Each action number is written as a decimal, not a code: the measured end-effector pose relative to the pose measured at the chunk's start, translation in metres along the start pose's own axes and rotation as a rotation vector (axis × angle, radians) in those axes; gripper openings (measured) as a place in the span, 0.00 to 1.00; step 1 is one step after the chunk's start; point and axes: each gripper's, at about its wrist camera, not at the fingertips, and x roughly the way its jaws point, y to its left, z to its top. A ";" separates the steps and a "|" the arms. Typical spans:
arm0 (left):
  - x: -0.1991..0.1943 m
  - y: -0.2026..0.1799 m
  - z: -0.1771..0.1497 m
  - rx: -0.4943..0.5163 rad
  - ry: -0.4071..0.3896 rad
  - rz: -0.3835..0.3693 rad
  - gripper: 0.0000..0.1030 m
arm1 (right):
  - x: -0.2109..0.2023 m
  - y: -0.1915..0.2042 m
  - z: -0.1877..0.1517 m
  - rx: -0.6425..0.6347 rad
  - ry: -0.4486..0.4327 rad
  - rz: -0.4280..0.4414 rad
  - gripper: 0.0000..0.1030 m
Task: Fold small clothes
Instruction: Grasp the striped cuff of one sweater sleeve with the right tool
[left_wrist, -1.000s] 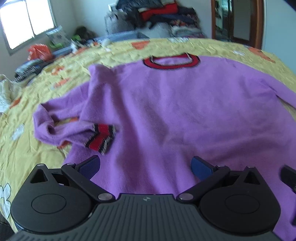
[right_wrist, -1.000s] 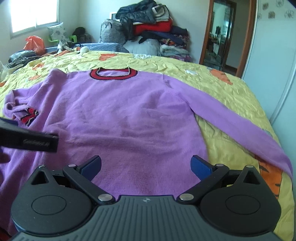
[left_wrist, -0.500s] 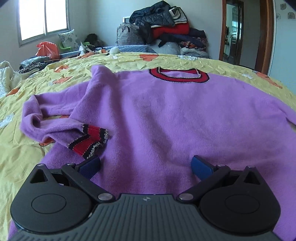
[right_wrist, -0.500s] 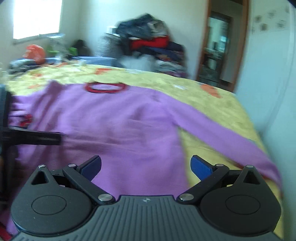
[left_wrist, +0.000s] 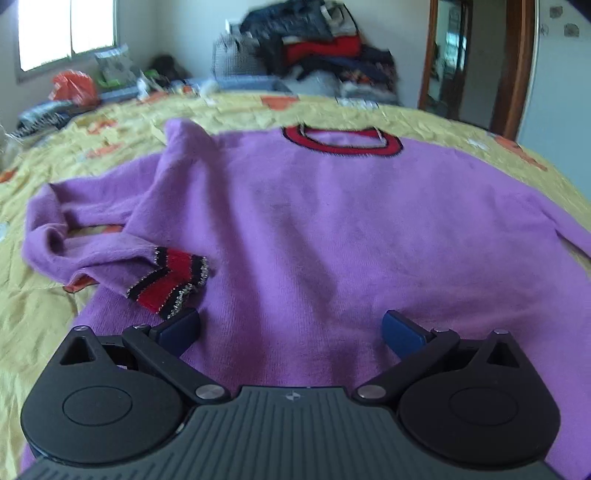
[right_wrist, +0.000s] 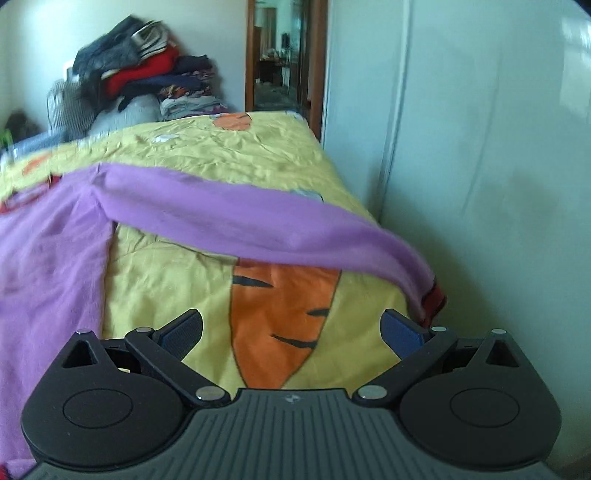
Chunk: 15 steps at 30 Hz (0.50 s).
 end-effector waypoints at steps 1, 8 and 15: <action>-0.001 0.001 0.003 -0.004 0.011 -0.020 1.00 | 0.001 -0.007 -0.001 0.039 -0.003 0.020 1.00; -0.015 -0.005 -0.008 0.042 0.000 -0.094 1.00 | 0.027 -0.077 0.008 0.361 -0.003 0.056 1.00; -0.009 -0.011 -0.016 0.054 -0.010 -0.049 1.00 | 0.068 -0.138 0.008 0.670 0.092 0.162 0.86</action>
